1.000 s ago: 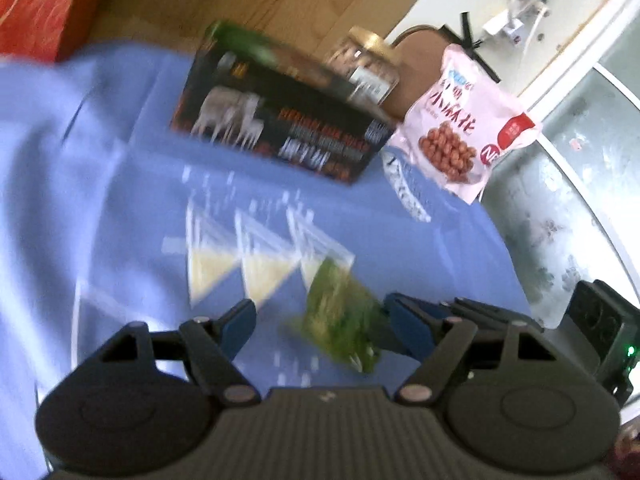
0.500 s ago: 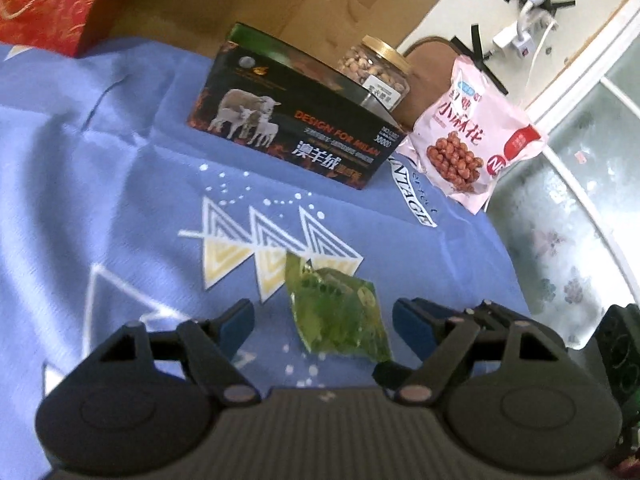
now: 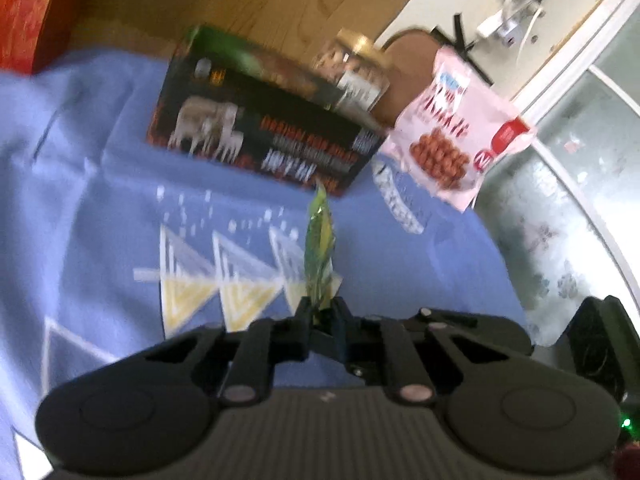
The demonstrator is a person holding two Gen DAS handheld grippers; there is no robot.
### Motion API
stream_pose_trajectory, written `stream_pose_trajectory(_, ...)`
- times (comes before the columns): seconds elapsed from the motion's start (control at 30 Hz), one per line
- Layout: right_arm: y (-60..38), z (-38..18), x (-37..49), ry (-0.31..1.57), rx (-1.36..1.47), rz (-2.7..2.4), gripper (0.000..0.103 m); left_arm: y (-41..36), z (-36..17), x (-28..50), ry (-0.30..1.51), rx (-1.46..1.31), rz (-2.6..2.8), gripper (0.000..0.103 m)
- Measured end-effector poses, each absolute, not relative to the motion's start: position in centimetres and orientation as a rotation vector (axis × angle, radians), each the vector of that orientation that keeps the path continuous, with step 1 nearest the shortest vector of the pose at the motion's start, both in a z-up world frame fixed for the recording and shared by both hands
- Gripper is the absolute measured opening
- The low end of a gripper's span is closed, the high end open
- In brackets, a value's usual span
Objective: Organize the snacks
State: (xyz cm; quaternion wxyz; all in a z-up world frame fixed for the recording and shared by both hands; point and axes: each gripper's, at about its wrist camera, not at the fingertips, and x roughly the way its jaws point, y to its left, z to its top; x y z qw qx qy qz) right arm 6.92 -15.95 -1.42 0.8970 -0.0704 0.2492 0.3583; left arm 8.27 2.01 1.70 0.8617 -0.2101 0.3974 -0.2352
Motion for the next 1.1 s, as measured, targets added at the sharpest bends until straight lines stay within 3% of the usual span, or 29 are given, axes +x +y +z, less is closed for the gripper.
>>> stream_pose_trajectory(0.47, -13.4, 5.0, 13.0, 0.182, -0.2, 0.601, 0.007, 2.0, 11.1, 14.9, 0.552, -0.324, -0.49, 0.011)
stream_pose_trajectory(0.6, -12.3, 5.9, 17.0, 0.169, -0.188, 0.576, 0.009, 2.7, 11.4, 18.8, 0.51, -0.327, -0.443, 0.012)
stream_pose_trajectory(0.67, -11.7, 5.2, 19.1, 0.221, -0.186, 0.571, 0.012, 3.3, 10.2, 21.0, 0.555, -0.353, -0.385, 0.021)
stream_pose_trajectory(0.97, -14.5, 3.5, 17.8, 0.283, -0.091, 0.571, 0.014, 4.4, 7.8, 19.8, 0.57, -0.311, -0.235, 0.028)
stream_pose_trajectory(1.1, -15.9, 3.0, 16.0, 0.32, -0.003, 0.547, 0.02, 3.6, 8.4, 16.9, 0.524, -0.247, -0.187, 0.042)
